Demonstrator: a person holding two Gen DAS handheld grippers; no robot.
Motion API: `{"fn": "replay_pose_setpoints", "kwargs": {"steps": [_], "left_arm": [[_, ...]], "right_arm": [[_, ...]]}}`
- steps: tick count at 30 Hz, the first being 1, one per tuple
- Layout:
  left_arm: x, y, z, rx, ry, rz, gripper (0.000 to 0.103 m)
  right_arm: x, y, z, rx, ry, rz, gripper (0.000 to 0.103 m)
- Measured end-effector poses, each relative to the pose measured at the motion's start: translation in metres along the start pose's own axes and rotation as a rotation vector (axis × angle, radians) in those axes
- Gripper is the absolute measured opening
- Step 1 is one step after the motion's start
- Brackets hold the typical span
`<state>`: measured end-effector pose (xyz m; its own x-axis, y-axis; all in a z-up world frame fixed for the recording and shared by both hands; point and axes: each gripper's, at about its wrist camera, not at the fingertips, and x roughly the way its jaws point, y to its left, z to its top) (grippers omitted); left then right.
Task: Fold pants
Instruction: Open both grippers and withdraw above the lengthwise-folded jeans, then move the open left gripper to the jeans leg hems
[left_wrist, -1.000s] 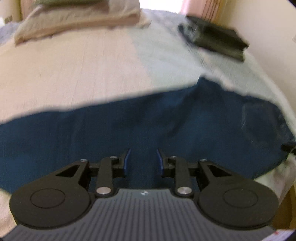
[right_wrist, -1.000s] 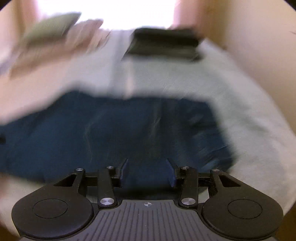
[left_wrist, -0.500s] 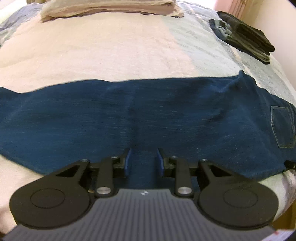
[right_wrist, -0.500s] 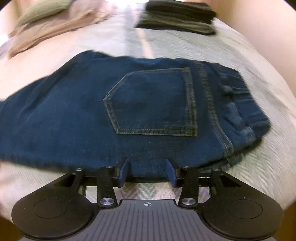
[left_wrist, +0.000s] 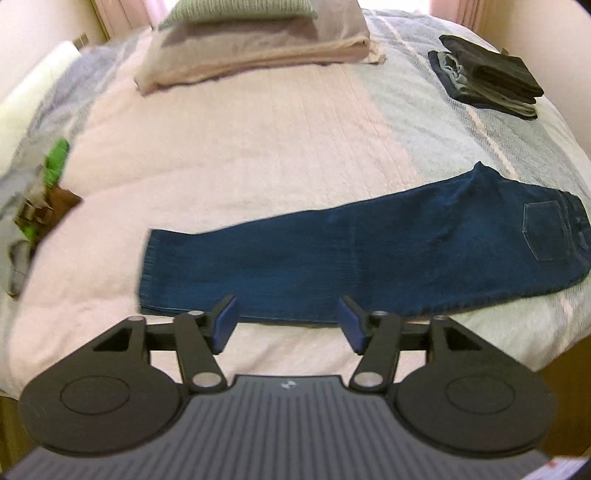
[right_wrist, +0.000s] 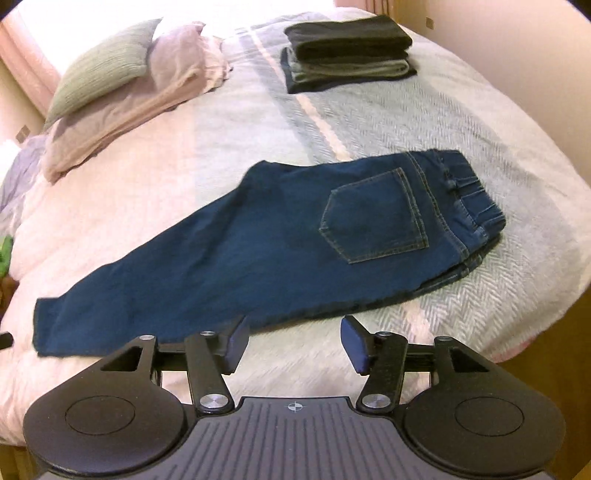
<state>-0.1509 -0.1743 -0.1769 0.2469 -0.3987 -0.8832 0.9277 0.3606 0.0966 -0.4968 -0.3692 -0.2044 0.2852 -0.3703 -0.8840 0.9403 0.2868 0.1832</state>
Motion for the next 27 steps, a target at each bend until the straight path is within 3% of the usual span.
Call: {"fn": "replay_pose_setpoints", "kwargs": {"steps": [12,27], "left_arm": [[-0.056,0.026,-0.016,0.011,0.014,-0.051,0.059],[-0.051,0.022,-0.037,0.003,0.041,-0.112,0.059]], "right_arm": [[-0.061,0.037,-0.027,-0.027,-0.008,-0.039,0.054],[-0.072,0.043,-0.04,-0.028,0.008,-0.08,0.054]]}}
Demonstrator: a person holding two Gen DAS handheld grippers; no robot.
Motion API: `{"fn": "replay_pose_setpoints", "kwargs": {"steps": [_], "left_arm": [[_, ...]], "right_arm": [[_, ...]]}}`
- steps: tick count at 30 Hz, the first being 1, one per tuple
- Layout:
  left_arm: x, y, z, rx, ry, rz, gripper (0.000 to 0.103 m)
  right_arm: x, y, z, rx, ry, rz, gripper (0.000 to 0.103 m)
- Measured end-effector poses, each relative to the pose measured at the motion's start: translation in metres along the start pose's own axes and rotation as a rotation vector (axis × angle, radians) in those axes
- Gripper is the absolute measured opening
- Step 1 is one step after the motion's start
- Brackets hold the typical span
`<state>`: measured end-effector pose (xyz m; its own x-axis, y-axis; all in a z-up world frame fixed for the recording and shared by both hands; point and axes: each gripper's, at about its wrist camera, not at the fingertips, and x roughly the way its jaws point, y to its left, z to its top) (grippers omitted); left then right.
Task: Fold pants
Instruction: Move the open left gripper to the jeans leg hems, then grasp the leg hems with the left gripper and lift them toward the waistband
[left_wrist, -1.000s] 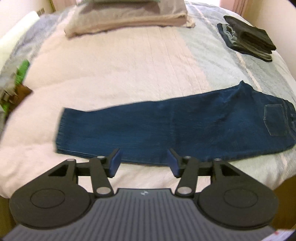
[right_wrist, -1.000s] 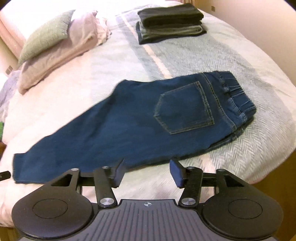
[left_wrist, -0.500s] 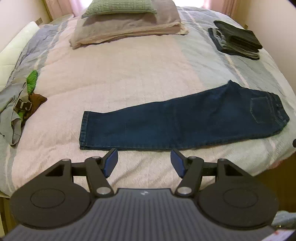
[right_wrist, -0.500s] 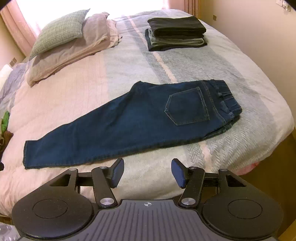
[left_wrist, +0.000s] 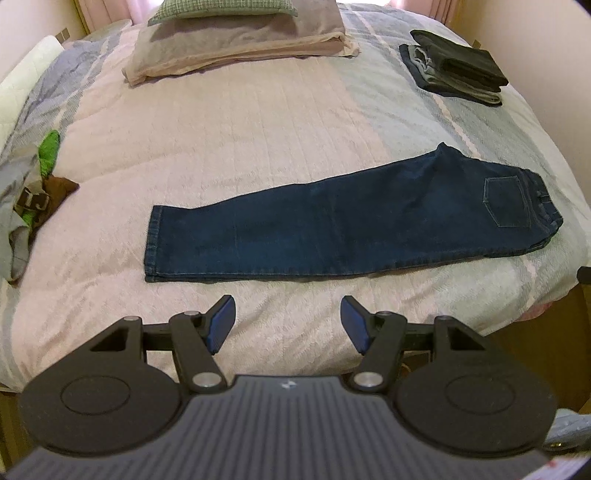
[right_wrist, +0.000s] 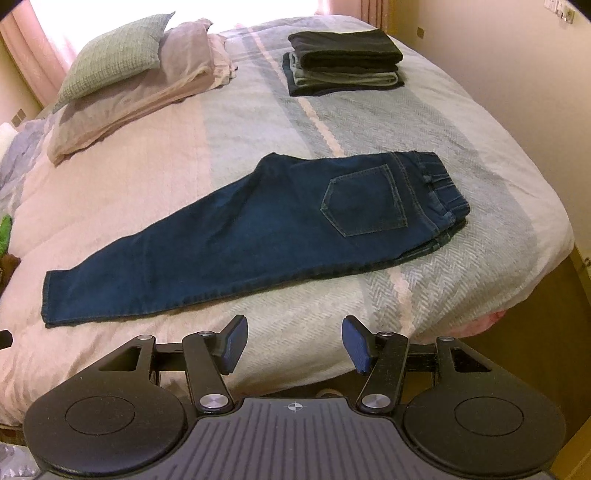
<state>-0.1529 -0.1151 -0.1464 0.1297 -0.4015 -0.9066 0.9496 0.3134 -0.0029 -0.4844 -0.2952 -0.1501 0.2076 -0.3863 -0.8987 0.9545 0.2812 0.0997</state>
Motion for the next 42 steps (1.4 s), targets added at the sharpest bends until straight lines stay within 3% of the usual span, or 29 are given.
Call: {"fn": "replay_pose_setpoints", "kwargs": {"steps": [5,9,14,19,21,29,30,34,35,38,42], "left_arm": [[0.044,0.041,-0.02,-0.202,-0.034,-0.151,0.059],[0.109,0.091,-0.039,-0.444,-0.065,-0.174,0.055],[0.189,0.157,-0.054,-0.819,-0.115,-0.239,0.055],[0.239,0.186,-0.073,-1.001,-0.141,-0.206,0.055],[0.248,0.191,-0.082,-1.042,-0.187,-0.231,0.055],[0.265,0.196,-0.087,-1.118,-0.314,-0.269,0.054],[0.266,0.196,-0.086,-1.117,-0.318,-0.264,0.05],[0.266,0.197,-0.088,-1.121,-0.302,-0.183,0.011],[0.264,0.197,-0.088,-1.111,-0.3,-0.177,0.01],[0.251,0.184,-0.067,-0.99,-0.308,-0.088,0.006],[0.227,0.145,-0.023,-0.663,-0.333,0.091,0.004]], "right_arm": [[0.025,0.002,-0.005,0.0,0.016,-0.016,0.054],[0.069,0.008,-0.012,-0.029,0.071,-0.03,0.054],[0.121,0.014,-0.018,-0.084,0.094,-0.038,0.054],[0.162,0.006,-0.012,-0.091,0.075,-0.073,0.054],[0.174,-0.003,-0.007,-0.074,0.063,-0.101,0.054],[0.194,-0.03,0.009,0.009,0.037,-0.16,0.054],[0.195,-0.03,0.009,0.011,0.034,-0.164,0.054],[0.199,-0.037,0.011,0.013,0.025,-0.173,0.054],[0.2,-0.04,0.011,0.013,0.022,-0.173,0.054],[0.202,-0.051,0.013,0.013,0.015,-0.181,0.054],[0.201,-0.076,0.02,0.031,0.006,-0.187,0.054]]}}
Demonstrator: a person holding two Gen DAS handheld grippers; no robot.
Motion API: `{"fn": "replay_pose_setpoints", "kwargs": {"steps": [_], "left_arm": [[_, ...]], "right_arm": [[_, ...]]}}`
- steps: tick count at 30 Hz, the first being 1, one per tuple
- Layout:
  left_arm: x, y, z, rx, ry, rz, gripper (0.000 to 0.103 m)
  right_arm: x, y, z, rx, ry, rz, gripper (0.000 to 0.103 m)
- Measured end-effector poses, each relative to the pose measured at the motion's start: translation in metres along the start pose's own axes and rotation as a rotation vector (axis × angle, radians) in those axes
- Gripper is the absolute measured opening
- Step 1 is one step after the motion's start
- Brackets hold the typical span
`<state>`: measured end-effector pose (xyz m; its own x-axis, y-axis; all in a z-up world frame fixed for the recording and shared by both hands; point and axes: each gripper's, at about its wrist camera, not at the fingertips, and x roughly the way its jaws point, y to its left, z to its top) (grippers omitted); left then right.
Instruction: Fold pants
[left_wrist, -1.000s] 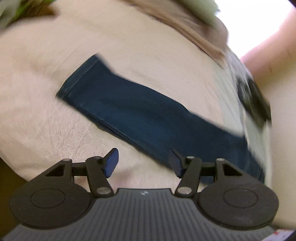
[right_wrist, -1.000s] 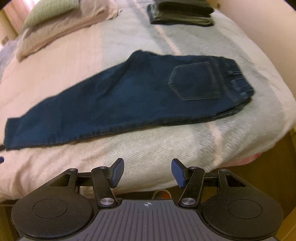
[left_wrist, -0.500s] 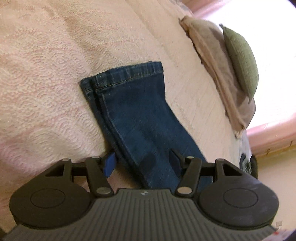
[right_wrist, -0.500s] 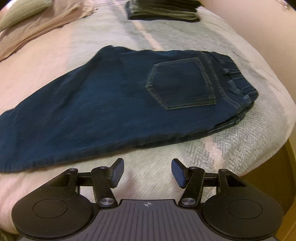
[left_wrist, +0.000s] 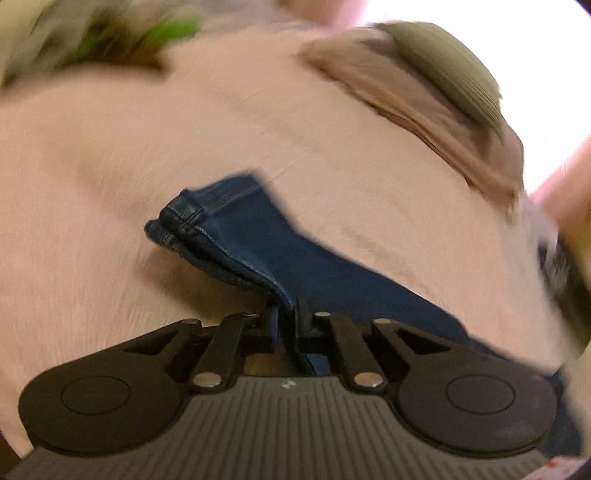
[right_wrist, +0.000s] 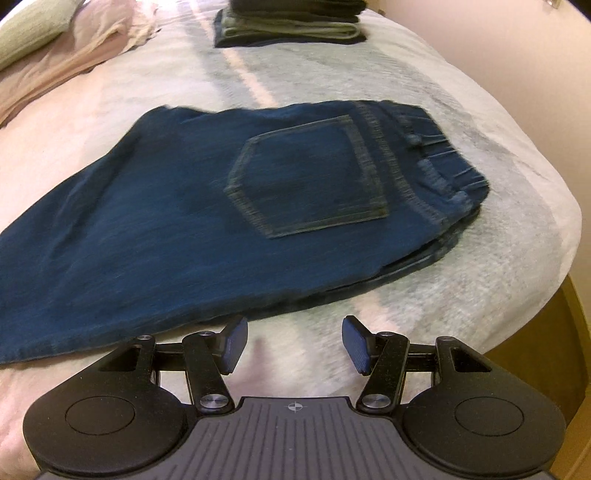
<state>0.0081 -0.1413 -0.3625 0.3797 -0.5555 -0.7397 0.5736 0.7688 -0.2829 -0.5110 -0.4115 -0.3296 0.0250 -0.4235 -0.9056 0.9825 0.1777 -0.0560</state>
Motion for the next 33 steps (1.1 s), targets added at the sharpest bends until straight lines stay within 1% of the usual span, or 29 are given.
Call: {"fn": "replay_pose_setpoints", "kwargs": {"steps": [1,3,5,7,8,10,11,13,14,15,16,17,18,19,20,21,22,25,26,28,29,30,33], "left_arm": [[-0.005,-0.014,0.002,0.071,-0.024,0.018,0.004],[-0.019,-0.049,0.003,0.235,-0.099,0.044,0.004],[-0.038,-0.087,-0.001,0.381,-0.178,0.035,0.004],[-0.059,-0.13,-0.01,0.514,-0.256,-0.014,0.004],[-0.068,-0.152,-0.018,0.575,-0.283,-0.056,0.004],[-0.082,-0.192,-0.037,0.694,-0.317,-0.144,0.004],[-0.087,-0.212,-0.051,0.752,-0.319,-0.195,0.004],[-0.09,-0.247,-0.084,0.847,-0.298,-0.297,0.004],[-0.086,-0.262,-0.102,0.886,-0.272,-0.345,0.005],[-0.078,-0.277,-0.124,0.934,-0.224,-0.391,0.006],[-0.068,-0.288,-0.144,0.98,-0.159,-0.427,0.011],[-0.053,-0.297,-0.167,1.019,-0.093,-0.444,0.011],[-0.034,-0.304,-0.189,1.055,-0.006,-0.445,0.011],[-0.018,-0.309,-0.205,1.077,0.075,-0.425,0.012],[-0.007,-0.311,-0.219,1.089,0.094,-0.384,0.011],[-0.005,-0.308,-0.225,1.086,0.076,-0.381,0.011],[-0.005,-0.307,-0.223,1.068,0.076,-0.388,0.012],[-0.012,-0.302,-0.201,0.955,0.167,-0.429,0.027],[-0.017,-0.3,-0.194,0.926,0.174,-0.445,0.029],[-0.03,-0.292,-0.18,0.882,0.171,-0.479,0.03],[-0.035,-0.287,-0.173,0.864,0.169,-0.483,0.03],[-0.039,-0.282,-0.164,0.841,0.164,-0.476,0.03],[-0.043,-0.263,-0.137,0.745,0.141,-0.448,0.03]], "right_arm": [[0.0,-0.008,0.003,0.002,-0.005,0.0,0.054],[-0.001,-0.027,0.009,0.006,-0.023,-0.008,0.054],[-0.002,-0.048,0.015,0.012,-0.035,-0.023,0.054],[-0.002,-0.07,0.02,0.032,-0.044,-0.039,0.054],[-0.003,-0.082,0.023,0.046,-0.05,-0.045,0.054],[-0.004,-0.103,0.026,0.07,-0.059,-0.055,0.054],[-0.004,-0.112,0.028,0.08,-0.063,-0.06,0.054],[-0.005,-0.129,0.028,0.099,-0.073,-0.072,0.054],[-0.004,-0.137,0.027,0.111,-0.072,-0.08,0.054],[-0.004,-0.145,0.027,0.123,-0.066,-0.085,0.054],[-0.002,-0.151,0.026,0.138,-0.059,-0.087,0.054],[-0.002,-0.156,0.025,0.152,-0.054,-0.083,0.054],[-0.001,-0.161,0.023,0.163,-0.049,-0.071,0.054],[-0.001,-0.163,0.022,0.167,-0.045,-0.068,0.054],[-0.001,-0.165,0.02,0.168,-0.042,-0.068,0.054],[-0.001,-0.166,0.017,0.167,-0.04,-0.066,0.054],[-0.002,-0.168,0.015,0.164,-0.041,-0.062,0.054],[0.002,-0.17,0.009,0.172,-0.043,-0.043,0.054],[0.004,-0.168,0.008,0.179,-0.041,-0.027,0.054],[0.007,-0.161,0.007,0.197,-0.052,0.011,0.054],[0.006,-0.156,0.007,0.202,-0.065,0.04,0.054],[0.005,-0.149,0.007,0.204,-0.078,0.071,0.054],[0.005,-0.122,0.01,0.181,-0.116,0.213,0.054]]}}
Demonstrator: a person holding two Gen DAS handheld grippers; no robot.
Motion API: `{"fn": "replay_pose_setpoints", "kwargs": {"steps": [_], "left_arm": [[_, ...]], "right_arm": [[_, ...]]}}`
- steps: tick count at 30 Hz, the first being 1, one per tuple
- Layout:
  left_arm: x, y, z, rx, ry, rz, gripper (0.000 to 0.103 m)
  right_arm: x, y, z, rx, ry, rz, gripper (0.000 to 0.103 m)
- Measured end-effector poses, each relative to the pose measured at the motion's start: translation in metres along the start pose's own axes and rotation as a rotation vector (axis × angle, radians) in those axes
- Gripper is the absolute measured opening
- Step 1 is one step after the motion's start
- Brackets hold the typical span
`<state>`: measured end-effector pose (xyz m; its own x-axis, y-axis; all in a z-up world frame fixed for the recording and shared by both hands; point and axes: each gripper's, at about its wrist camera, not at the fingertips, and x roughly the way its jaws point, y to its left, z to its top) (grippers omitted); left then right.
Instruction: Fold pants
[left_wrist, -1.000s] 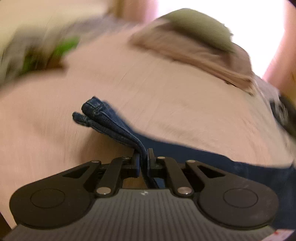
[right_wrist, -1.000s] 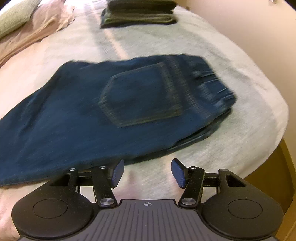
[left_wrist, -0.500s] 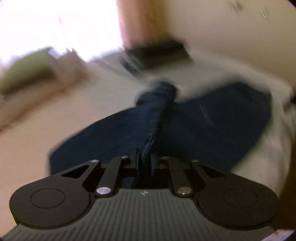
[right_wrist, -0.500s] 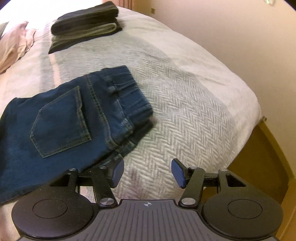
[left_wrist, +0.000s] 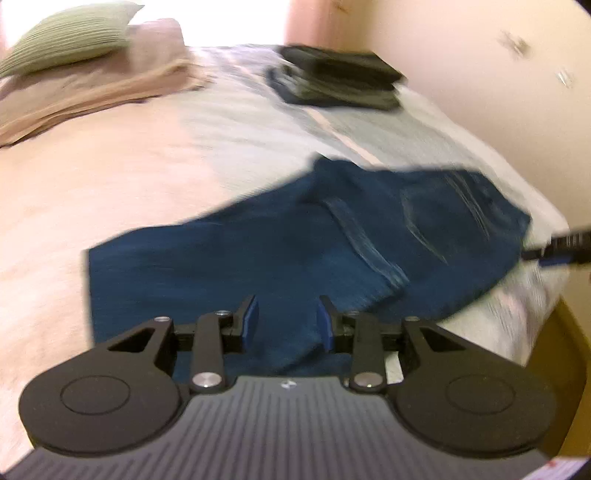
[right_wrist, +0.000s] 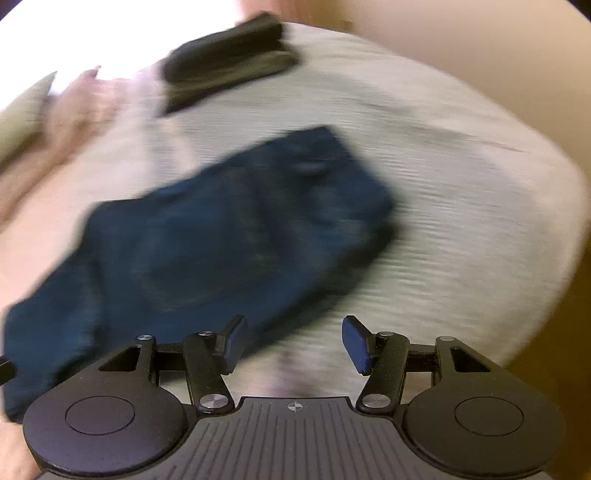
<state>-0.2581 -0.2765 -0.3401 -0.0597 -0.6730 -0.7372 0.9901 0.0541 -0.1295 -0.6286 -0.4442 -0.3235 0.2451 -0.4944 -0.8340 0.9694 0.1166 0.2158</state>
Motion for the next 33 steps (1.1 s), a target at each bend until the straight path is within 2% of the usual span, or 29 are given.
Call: {"fn": "replay_pose_setpoints", "kwargs": {"steps": [5,9,12,16,18,22,23,26,28,29,33], "left_arm": [[-0.007,0.046,0.001,-0.188,0.007,0.093,0.029],[-0.002,0.071,-0.001,-0.264,0.053,0.152,0.029],[0.002,0.082,-0.003,-0.3,0.073,0.157,0.029],[0.008,0.091,-0.006,-0.329,0.083,0.15,0.029],[0.01,0.094,-0.007,-0.341,0.086,0.143,0.029],[0.019,0.097,-0.009,-0.345,0.103,0.133,0.03],[0.02,0.098,-0.01,-0.344,0.105,0.132,0.03],[0.024,0.098,-0.01,-0.332,0.111,0.129,0.03],[0.027,0.098,-0.011,-0.322,0.118,0.134,0.03],[0.028,0.098,-0.011,-0.317,0.12,0.136,0.03],[0.032,0.094,-0.008,-0.288,0.129,0.141,0.03]], "right_arm": [[0.024,0.041,-0.004,0.056,0.04,0.26,0.054],[0.049,0.071,-0.002,0.053,0.1,0.366,0.054],[0.065,0.092,-0.002,0.023,0.119,0.417,0.054],[0.088,0.11,-0.003,0.007,0.162,0.469,0.054],[0.101,0.116,-0.006,0.01,0.202,0.459,0.054],[0.112,0.119,-0.01,0.024,0.198,0.467,0.052],[0.112,0.12,-0.011,0.023,0.2,0.482,0.043],[0.115,0.13,-0.014,-0.038,0.193,0.479,0.035],[0.114,0.131,-0.015,-0.065,0.182,0.482,0.019],[0.115,0.131,-0.015,-0.066,0.181,0.482,0.014],[0.105,0.128,-0.014,-0.099,0.138,0.471,0.01]]}}
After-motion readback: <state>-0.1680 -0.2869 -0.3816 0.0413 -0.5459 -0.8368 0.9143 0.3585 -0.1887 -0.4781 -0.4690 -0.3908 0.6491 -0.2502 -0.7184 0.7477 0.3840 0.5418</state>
